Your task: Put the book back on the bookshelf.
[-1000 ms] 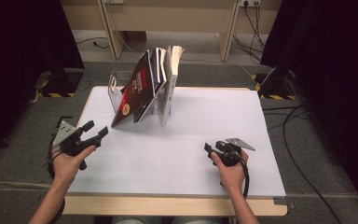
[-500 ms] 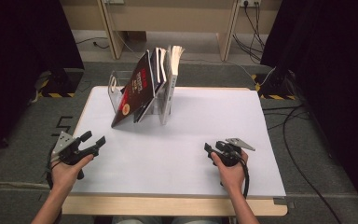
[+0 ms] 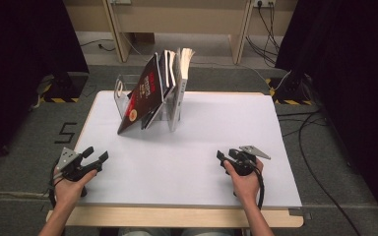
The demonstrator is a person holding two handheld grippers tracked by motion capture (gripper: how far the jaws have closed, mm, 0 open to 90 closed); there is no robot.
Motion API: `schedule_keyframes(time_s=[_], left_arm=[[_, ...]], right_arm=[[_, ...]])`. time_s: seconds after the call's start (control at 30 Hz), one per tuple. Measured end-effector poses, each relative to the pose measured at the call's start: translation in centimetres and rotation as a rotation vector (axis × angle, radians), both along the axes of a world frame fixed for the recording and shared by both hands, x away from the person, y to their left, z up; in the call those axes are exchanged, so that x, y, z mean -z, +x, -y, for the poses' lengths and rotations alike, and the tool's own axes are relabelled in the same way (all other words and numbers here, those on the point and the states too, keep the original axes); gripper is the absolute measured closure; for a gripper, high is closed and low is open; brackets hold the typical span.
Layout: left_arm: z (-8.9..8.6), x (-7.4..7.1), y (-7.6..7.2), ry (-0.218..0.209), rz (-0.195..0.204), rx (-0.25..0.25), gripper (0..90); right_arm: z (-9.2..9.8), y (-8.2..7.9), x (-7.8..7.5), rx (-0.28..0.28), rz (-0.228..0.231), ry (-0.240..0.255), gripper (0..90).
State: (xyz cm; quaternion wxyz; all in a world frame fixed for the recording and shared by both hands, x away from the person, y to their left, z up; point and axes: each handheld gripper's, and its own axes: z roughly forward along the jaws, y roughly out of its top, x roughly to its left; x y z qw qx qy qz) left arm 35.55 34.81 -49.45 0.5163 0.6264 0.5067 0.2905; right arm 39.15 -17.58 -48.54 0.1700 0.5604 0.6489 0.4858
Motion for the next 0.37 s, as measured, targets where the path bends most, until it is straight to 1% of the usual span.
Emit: schedule_keyframes(time_s=[0.2,0.37], left_arm=[[0.06,0.52,0.11,-0.008,-0.012,0.003,30.6],[0.24,0.54,0.12,-0.007,-0.014,0.012,30.4]], right_arm=[[0.01,-0.04,0.02,0.001,-0.001,-0.003,43.2],[-0.06,-0.01,0.11,0.0,-0.004,-0.003,43.1]])
